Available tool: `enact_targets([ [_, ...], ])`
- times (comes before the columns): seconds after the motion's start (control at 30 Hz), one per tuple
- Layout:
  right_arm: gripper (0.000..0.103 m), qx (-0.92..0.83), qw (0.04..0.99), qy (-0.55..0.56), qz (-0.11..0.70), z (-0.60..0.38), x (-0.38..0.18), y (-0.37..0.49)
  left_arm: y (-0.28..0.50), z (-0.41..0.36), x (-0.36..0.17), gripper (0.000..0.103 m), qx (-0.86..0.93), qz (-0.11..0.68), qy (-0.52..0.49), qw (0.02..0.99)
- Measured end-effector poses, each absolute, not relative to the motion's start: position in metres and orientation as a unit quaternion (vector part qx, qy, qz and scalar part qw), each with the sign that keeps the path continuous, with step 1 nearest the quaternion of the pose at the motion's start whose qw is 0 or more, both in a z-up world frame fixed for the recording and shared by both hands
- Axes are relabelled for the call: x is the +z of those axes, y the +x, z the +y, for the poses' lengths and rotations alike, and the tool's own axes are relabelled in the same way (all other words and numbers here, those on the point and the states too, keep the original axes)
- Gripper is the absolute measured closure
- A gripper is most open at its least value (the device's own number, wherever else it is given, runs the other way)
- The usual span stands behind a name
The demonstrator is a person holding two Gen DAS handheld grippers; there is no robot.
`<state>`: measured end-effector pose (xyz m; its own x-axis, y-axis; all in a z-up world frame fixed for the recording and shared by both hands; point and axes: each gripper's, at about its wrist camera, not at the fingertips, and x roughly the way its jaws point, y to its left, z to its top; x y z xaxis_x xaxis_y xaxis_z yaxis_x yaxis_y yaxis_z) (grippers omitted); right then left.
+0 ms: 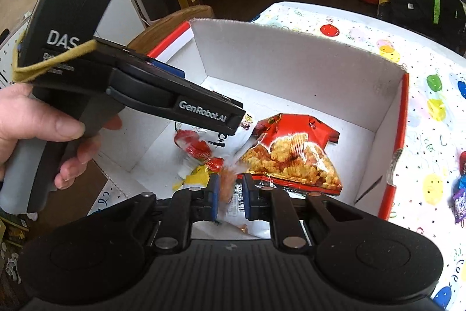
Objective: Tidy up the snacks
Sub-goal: 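Open both tools to drop the white packet and candy stick into the box, then move both tools back over the remaining snacks on the table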
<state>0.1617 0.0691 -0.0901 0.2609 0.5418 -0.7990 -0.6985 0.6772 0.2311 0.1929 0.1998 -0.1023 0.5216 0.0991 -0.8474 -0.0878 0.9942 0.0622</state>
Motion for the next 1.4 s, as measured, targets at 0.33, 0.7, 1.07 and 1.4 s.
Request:
enact_targets([
  [0.33,0.057,0.383,0.811,-0.065,0.438,0.039,-0.067,0.153,0.176,0.192,-0.079,0.018,0.047,0.461,-0.002,0.886],
  [0.7,0.044,0.378,0.833,-0.042,0.401,-0.006,-0.037,0.142,0.154,0.167,-0.048,0.013,0.028,0.423,-0.007,0.905],
  [1.07,0.034,0.355,0.861,-0.019,0.365,-0.066,-0.017,0.131,0.139,0.117,-0.022,0.012,-0.022,0.383,-0.004,0.923],
  [1.4,0.025,0.297,0.892,0.021,0.341,-0.15,-0.013,0.13,0.128,0.061,-0.018,0.011,-0.049,0.359,-0.021,0.932],
])
